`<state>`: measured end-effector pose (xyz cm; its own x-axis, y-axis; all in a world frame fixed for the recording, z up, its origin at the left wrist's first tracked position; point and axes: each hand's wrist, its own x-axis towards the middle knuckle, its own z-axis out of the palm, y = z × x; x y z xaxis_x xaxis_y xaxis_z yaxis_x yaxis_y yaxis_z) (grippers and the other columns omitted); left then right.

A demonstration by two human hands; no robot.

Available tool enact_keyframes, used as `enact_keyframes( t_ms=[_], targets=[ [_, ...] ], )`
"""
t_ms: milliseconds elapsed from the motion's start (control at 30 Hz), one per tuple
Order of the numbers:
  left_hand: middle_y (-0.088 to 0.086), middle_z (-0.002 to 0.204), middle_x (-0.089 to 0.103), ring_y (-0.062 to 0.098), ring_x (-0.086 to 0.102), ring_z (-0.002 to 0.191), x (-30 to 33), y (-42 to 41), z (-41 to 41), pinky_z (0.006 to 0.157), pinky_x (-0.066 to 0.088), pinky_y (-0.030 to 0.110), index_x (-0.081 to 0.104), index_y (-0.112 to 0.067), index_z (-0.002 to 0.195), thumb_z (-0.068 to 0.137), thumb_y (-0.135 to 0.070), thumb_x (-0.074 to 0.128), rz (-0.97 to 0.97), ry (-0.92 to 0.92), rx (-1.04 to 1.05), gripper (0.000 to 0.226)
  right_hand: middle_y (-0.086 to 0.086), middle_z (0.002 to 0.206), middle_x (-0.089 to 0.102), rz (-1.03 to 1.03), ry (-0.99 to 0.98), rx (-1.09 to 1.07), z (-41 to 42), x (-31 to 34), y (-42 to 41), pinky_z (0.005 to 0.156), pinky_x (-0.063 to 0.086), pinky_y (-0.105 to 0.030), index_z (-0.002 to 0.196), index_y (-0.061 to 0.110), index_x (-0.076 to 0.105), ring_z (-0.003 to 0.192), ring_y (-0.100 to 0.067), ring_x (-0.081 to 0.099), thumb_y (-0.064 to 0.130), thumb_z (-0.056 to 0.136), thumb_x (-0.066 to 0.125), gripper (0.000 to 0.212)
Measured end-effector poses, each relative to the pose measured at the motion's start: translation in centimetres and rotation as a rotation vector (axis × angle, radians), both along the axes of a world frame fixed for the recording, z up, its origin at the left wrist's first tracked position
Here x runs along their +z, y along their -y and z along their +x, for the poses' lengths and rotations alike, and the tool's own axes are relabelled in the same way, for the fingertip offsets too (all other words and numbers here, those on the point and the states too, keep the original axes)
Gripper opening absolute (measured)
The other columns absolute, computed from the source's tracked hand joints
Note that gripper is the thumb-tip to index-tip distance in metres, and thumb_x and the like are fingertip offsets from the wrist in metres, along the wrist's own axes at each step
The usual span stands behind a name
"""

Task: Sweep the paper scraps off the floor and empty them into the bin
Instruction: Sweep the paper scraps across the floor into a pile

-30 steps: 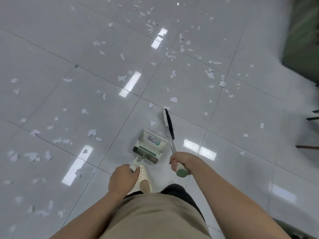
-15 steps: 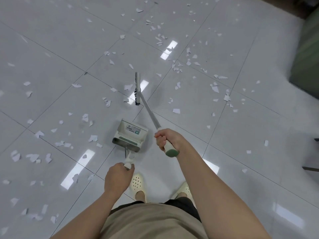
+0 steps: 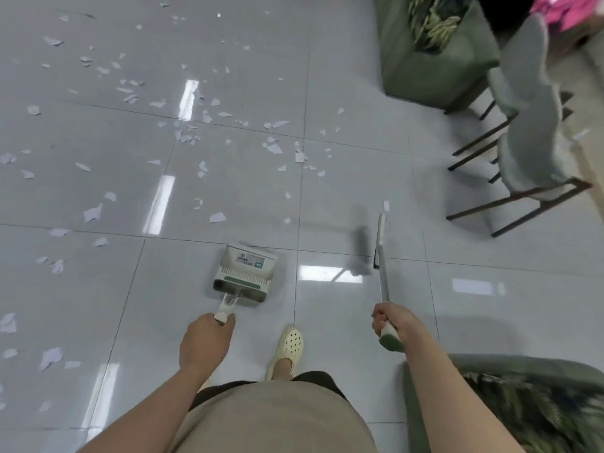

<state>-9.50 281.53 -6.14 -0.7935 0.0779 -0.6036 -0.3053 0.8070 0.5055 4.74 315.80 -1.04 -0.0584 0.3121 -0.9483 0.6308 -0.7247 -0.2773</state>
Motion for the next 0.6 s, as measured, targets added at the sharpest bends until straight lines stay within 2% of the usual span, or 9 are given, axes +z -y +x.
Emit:
enact_keyframes(
  t_ms=[167, 333, 467, 600],
  targets=[
    [0.001, 0.054, 0.051, 0.020, 0.045, 0.051, 0.1, -7.6, 1.4, 0.050, 0.030, 0.029, 0.045, -0.011, 0.058, 0.096, -0.043, 0.061, -0.031, 0.014, -0.229, 0.052, -0.002, 0.047, 0.040, 0.002, 0.004, -0.212, 6.2, -0.6, -7.1, 0.029, 0.032, -0.017, 0.085, 0.008, 0.045, 0.031, -0.008, 0.038, -0.006, 0.088, 0.046, 0.015],
    [-0.001, 0.057, 0.053, 0.018, 0.046, 0.052, 0.7, -11.0, 3.5, 0.050, 0.033, 0.027, 0.048, -0.012, 0.062, 0.093, -0.047, 0.063, -0.064, 0.041, -0.302, 0.049, -0.004, 0.053, 0.039, -0.051, -0.021, -0.309, 7.3, -1.6, -10.9, 0.030, 0.033, -0.014, 0.082, 0.009, 0.043, 0.032, -0.008, 0.037, -0.006, 0.088, 0.044, 0.016],
    [-0.003, 0.054, 0.048, 0.017, 0.041, 0.050, 1.1, -11.3, 3.7, 0.050, 0.033, 0.028, 0.045, -0.013, 0.061, 0.091, -0.049, 0.065, -0.072, 0.070, -0.262, 0.051, -0.001, 0.047, 0.039, -0.175, -0.020, -0.225, 5.0, -3.5, -10.7, 0.030, 0.033, -0.014, 0.078, 0.015, 0.035, 0.031, -0.007, 0.037, -0.006, 0.086, 0.045, 0.024],
    [-0.006, 0.046, 0.037, 0.016, 0.034, 0.048, 1.7, -10.5, 2.4, 0.050, 0.029, 0.030, 0.036, -0.015, 0.055, 0.091, -0.043, 0.067, -0.066, 0.057, -0.132, 0.055, -0.004, 0.050, 0.044, -0.271, 0.023, 0.060, 2.0, -4.5, -7.9, 0.032, 0.036, -0.017, 0.083, 0.011, 0.042, 0.034, -0.010, 0.040, -0.008, 0.086, 0.047, 0.020]
  ],
)
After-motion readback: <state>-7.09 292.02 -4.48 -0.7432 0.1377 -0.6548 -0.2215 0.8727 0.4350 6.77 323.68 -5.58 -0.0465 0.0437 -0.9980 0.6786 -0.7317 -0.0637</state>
